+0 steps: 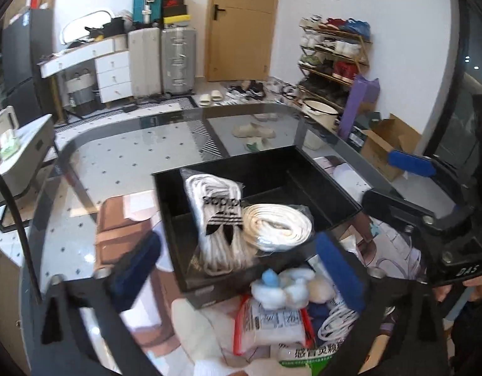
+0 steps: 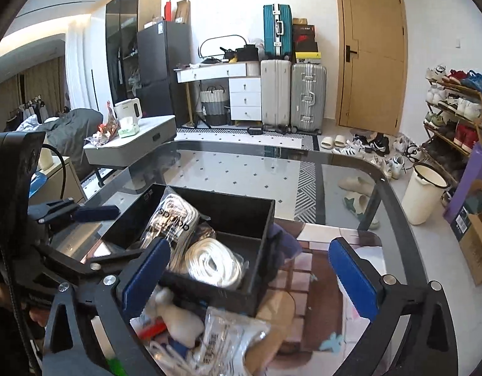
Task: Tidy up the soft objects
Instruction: 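Open both grippers and lift them out of the black box, then reach the left gripper to the white foam block while the right grasps the white cable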
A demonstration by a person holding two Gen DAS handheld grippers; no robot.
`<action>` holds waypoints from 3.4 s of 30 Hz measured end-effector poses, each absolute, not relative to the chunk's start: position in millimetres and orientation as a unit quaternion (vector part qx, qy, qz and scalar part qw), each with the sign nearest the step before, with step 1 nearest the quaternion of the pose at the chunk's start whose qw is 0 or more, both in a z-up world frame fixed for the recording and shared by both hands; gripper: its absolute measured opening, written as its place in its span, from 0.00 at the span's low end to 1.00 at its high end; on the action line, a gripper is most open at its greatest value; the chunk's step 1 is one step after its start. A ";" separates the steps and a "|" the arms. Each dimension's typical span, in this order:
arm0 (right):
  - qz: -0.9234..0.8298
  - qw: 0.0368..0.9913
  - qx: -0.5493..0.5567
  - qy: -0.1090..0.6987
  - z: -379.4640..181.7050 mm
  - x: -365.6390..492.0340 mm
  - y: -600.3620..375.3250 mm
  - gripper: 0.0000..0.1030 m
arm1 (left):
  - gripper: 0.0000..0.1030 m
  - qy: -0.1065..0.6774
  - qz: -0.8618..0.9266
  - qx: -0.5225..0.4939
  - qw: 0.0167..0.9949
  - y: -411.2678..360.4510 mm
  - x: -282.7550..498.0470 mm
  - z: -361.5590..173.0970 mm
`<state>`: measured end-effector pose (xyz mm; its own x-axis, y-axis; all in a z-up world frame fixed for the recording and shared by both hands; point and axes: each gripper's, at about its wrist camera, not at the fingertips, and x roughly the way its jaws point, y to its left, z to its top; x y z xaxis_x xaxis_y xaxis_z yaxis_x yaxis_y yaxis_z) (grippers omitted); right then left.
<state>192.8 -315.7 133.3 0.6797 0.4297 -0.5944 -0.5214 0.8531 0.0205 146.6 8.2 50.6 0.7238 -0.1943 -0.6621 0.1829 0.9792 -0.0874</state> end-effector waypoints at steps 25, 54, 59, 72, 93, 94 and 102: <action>0.248 0.899 -0.036 0.358 90.7 114.5 -367.3 0.99 | 1.00 0.336 -0.049 -0.046 0.939 25.0 64.5 21.9; 0.232 0.863 -0.029 0.447 46.1 122.8 -336.8 0.99 | 1.00 0.340 -0.059 -0.047 0.937 20.5 51.3 -4.3; 0.212 0.866 -0.033 0.453 45.2 127.5 -334.2 0.99 | 1.00 0.342 -0.059 -0.048 0.937 20.2 51.6 -4.8; 0.205 0.867 -0.023 0.455 45.3 125.9 -353.3 0.99 | 1.00 0.343 -0.060 -0.047 0.936 20.1 51.5 -6.4; 0.247 0.866 -0.006 0.433 54.9 111.7 -355.3 0.38 | 1.00 0.343 -0.060 -0.047 0.936 19.9 51.7 -5.8; 0.249 0.867 -0.006 0.432 55.1 111.1 -355.3 0.37 | 1.00 0.343 -0.059 -0.047 0.936 19.9 51.8 -5.6; 0.257 0.871 -0.019 0.418 59.8 105.4 -354.0 0.30 | 1.00 0.344 -0.060 -0.047 0.936 19.4 51.5 -6.3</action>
<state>105.4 -354.0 59.8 0.5175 0.4319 -0.7387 -0.4644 0.8668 0.1815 51.5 19.3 -6.3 0.7560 -0.1450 -0.6383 0.0800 0.9883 -0.1297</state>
